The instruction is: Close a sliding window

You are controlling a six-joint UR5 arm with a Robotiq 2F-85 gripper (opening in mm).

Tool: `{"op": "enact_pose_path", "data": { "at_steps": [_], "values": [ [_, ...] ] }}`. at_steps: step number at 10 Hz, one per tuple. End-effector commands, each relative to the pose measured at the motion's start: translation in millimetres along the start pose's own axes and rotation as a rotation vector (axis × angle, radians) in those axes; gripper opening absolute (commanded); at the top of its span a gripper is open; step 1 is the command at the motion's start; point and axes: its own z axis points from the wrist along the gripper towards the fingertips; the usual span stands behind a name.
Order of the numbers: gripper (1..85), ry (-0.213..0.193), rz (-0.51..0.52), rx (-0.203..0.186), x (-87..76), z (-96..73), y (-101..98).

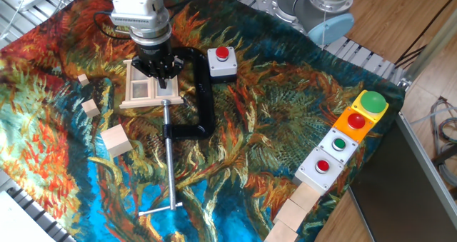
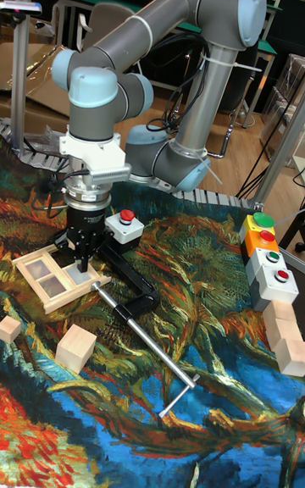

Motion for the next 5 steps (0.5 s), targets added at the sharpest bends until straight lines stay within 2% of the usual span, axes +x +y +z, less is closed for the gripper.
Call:
{"op": "enact_pose_path", "data": {
  "at_steps": [1,5],
  "values": [
    [10.7,-0.035,0.016,-0.018,-7.3,-1.8,3.8],
    [10.7,-0.046,0.002,-0.018,-0.8,5.9,-0.8]
  ]
}}
